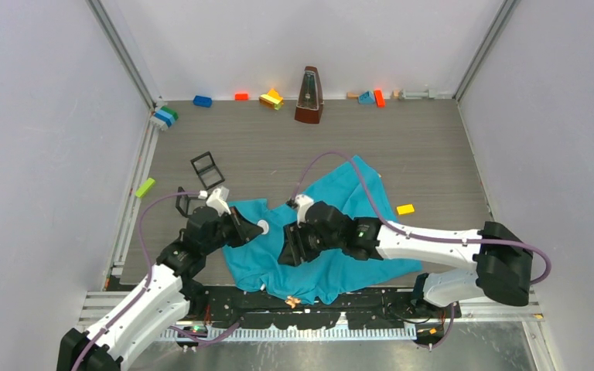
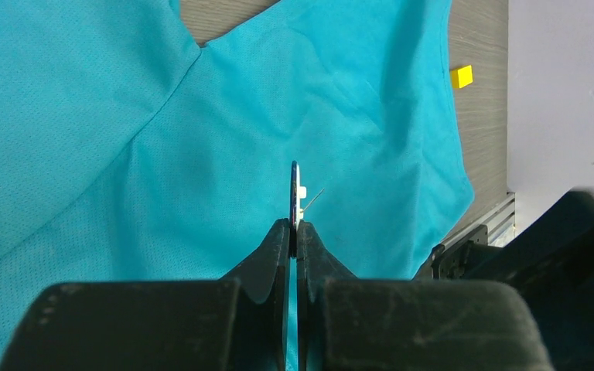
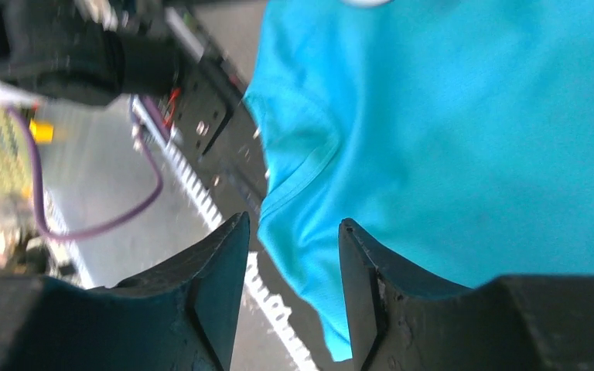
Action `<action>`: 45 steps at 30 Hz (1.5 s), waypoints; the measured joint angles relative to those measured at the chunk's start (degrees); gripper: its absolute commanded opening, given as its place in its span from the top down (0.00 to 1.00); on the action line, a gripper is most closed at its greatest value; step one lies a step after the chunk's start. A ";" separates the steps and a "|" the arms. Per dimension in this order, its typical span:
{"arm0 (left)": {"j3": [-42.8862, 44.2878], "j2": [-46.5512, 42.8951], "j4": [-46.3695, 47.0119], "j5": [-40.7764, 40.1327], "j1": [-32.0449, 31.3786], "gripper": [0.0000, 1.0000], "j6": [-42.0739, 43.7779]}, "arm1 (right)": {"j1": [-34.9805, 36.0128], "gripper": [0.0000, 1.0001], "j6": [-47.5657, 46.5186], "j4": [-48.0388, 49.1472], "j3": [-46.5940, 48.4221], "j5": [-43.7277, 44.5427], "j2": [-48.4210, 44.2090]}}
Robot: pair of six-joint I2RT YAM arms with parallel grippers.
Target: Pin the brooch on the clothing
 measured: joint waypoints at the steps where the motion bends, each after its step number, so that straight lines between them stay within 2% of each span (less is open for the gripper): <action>1: -0.09 0.00 -0.02 0.04 0.00 1.00 0.04 | -0.72 0.49 0.22 -0.79 0.52 1.92 -0.85; 5: -1.33 -0.26 -0.20 0.50 0.00 1.00 -0.17 | -2.86 0.50 1.05 -3.76 2.91 9.62 -0.48; 8: -2.47 -1.75 -1.57 0.46 0.00 1.00 -0.44 | -2.97 0.50 1.11 -5.01 4.42 11.52 2.54; 17: -2.91 -10.71 -10.99 -1.05 0.00 1.00 -1.29 | 0.33 0.54 1.97 -2.80 8.41 10.47 14.91; 21: -2.89 -11.19 -14.97 -1.07 0.00 1.00 -0.70 | 0.66 0.57 2.23 -0.96 9.07 9.42 18.71; 23: -2.67 -10.54 -17.09 -1.07 0.00 1.00 0.26 | 0.66 0.64 2.43 -0.24 9.46 8.72 20.31; 24: -2.56 -10.12 -17.84 -1.07 0.00 1.00 0.59 | 0.66 0.74 2.51 -0.02 9.79 8.41 21.03; 26: -2.32 -9.07 -19.21 -1.07 -0.02 1.00 1.51 | 0.63 0.87 2.67 0.46 10.29 8.04 21.97; 28: -2.05 -8.09 -20.09 -1.05 -0.17 1.00 1.92 | 0.63 0.95 2.97 0.85 10.62 7.98 22.40; 30: -1.79 -7.37 -20.55 -1.09 -0.63 1.00 2.32 | 0.66 0.99 3.34 1.27 10.64 8.09 22.45; 45: 0.02 0.00 -19.63 -5.64 -8.61 1.00 3.04 | 0.63 0.99 5.70 4.81 10.47 9.66 22.38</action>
